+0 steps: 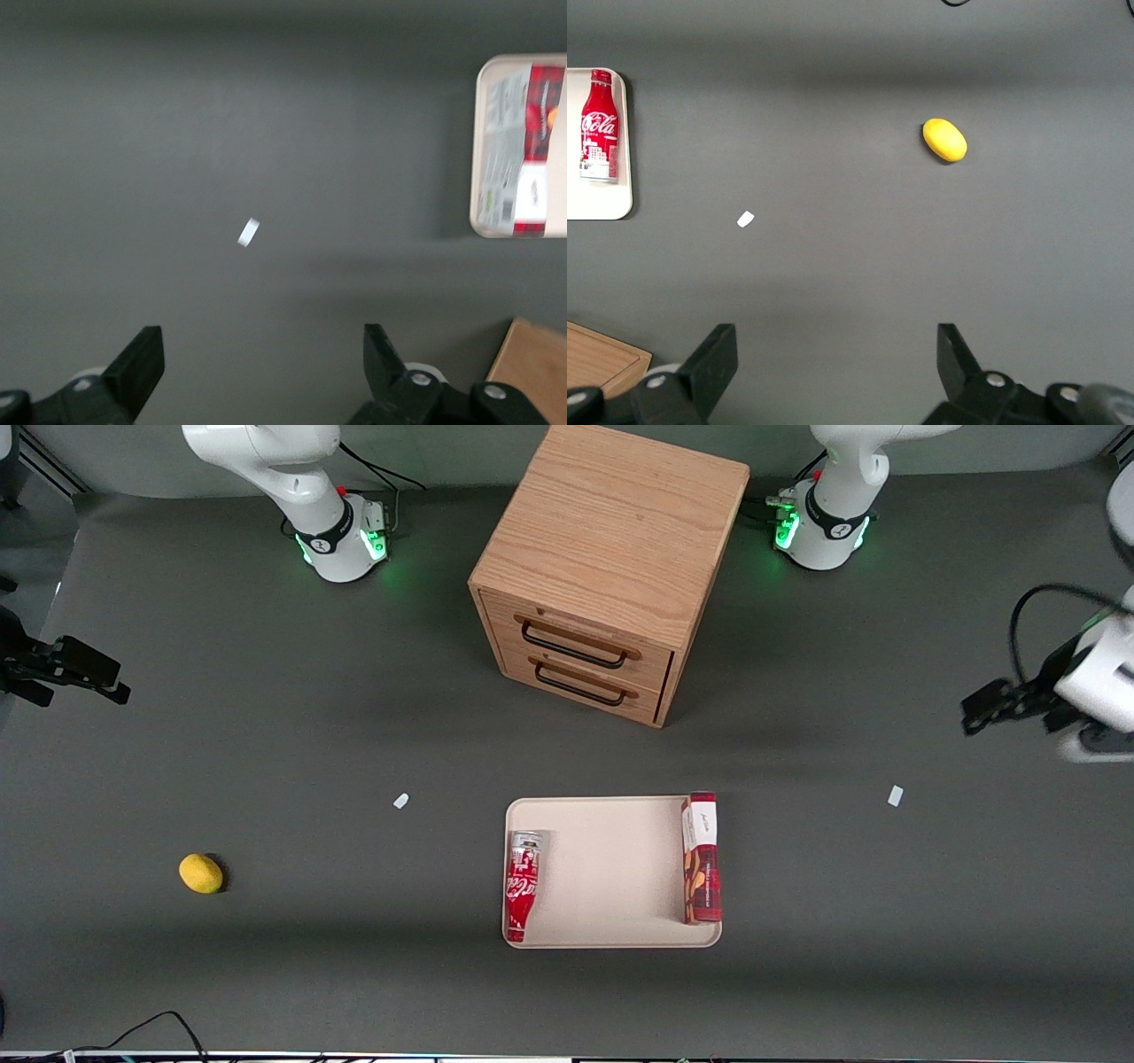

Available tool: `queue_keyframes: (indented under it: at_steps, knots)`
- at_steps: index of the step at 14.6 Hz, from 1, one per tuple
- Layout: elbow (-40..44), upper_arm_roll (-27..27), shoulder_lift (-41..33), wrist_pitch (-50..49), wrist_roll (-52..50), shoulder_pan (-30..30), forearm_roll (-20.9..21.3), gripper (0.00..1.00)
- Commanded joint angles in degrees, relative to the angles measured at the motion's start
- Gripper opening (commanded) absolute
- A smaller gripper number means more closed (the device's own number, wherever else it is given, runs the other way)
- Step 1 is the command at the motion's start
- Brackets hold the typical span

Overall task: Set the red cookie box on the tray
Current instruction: 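Open the left gripper and raise it away from the tray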

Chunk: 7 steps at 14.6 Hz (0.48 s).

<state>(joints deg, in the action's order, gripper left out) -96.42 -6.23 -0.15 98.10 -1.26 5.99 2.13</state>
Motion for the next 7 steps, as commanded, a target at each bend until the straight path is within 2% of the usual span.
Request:
queue_keyframes:
  at_steps: [1,4,7]
  knots:
    - [-3.69,-0.19,-7.74,-4.48,2.39,0.95,-0.9,1.0]
    - [-3.25,0.08,-10.66,-7.65,4.51,2.53,-4.67,1.0]
    - [-2.9,1.04,-10.84,-7.75,4.77,2.8,-4.86,1.0]
